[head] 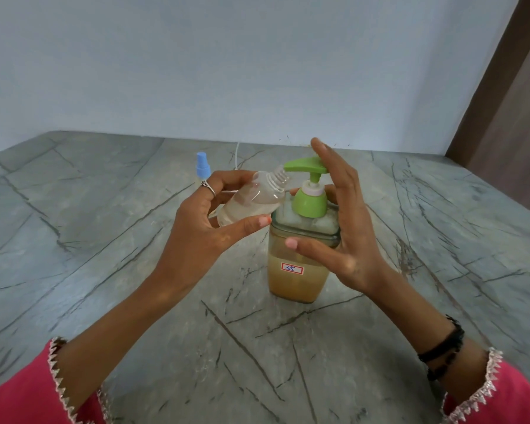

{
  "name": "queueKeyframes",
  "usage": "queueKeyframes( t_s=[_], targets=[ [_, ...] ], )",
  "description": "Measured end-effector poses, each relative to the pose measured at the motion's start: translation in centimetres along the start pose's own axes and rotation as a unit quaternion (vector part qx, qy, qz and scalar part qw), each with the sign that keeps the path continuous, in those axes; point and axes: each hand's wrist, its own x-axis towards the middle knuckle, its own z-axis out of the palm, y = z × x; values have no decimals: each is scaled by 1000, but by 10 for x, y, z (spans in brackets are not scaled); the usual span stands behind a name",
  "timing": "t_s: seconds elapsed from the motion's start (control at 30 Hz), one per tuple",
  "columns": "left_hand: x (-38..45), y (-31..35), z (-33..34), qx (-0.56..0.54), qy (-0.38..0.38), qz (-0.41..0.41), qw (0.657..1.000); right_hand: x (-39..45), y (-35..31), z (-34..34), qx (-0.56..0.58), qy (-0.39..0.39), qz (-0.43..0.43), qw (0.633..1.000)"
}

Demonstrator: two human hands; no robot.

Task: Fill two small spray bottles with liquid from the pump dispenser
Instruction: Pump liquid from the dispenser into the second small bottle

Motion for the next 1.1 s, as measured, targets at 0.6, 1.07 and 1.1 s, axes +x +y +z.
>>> queueKeyframes(
  t_s=[0.6,1.07,1.1],
  targets=[
    [1,-2,-1,15,5,-9,1000,8,5,7,112,54,-34,992],
    [1,-1,0,7,-4,7,1000,6,1,-4,4,-12,20,1000],
    [1,-2,0,5,-3,7,1000,7,0,-7,1,-28,36,999]
  ],
)
